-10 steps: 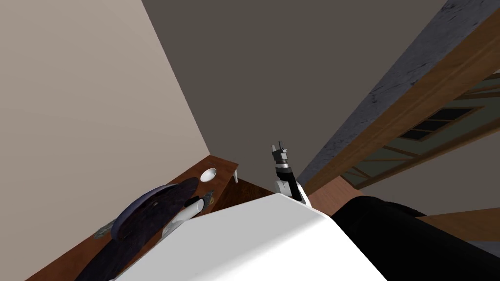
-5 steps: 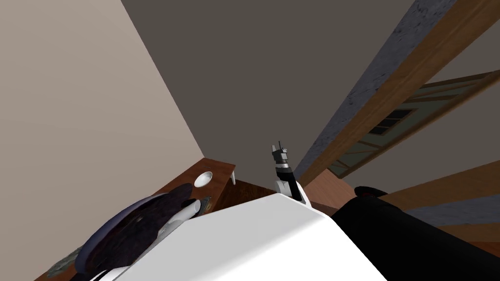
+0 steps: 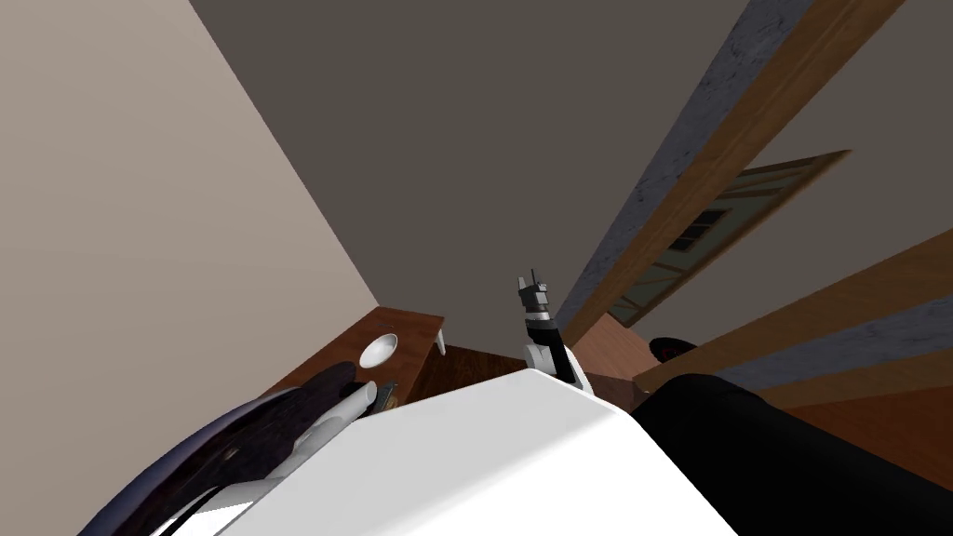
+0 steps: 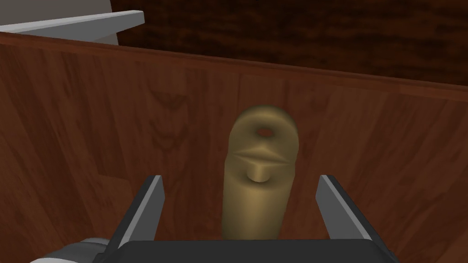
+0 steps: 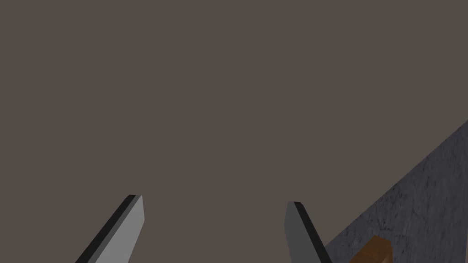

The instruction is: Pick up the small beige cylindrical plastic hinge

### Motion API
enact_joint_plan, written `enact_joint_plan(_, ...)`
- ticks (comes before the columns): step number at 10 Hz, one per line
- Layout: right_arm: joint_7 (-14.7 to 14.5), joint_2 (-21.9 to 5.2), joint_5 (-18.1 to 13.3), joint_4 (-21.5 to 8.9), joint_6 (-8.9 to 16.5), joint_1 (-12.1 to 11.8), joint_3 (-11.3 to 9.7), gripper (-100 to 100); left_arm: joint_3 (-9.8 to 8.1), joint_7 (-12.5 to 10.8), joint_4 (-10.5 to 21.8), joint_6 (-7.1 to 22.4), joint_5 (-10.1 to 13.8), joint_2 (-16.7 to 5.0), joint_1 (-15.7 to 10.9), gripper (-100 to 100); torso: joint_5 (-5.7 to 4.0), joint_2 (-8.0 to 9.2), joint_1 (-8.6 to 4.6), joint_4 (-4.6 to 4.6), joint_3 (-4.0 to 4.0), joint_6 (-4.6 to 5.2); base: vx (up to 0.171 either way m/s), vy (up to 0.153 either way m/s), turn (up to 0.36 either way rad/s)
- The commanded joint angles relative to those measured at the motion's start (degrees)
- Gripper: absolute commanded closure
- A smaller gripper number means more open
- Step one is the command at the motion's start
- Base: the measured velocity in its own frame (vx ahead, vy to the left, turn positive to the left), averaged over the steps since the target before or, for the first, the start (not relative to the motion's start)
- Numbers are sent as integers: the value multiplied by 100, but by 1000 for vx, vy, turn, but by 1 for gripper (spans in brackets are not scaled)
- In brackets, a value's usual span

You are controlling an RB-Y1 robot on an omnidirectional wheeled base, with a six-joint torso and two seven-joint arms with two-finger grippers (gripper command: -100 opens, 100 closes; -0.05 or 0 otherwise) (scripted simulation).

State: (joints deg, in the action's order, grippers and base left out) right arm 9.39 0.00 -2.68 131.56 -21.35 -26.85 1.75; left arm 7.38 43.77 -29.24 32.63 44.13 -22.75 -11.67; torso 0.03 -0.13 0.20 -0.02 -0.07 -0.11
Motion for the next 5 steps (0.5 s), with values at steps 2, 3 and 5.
enact_joint_plan(2, 0, 0, 0, 0, 0, 0, 0, 0, 0, 79, 199, 206, 28, -92, -56, -100, 1, 0, 3, -1, 0, -2, 20, 44, -106)
enact_joint_plan(3, 0, 0, 0, 0, 0, -1, 0, 0, 0, 79, 199, 206, 28, -92, -56, -100, 1, 2, -2, 0, 1, -3, 2, 10, 6)
enact_joint_plan(5, 0, 0, 0, 0, 0, 0, 0, 0, -5, 143, 340, 280, 65, -133, -116, -100, -2, 6, -13, 1, 3, -1, 3, 11, -84)
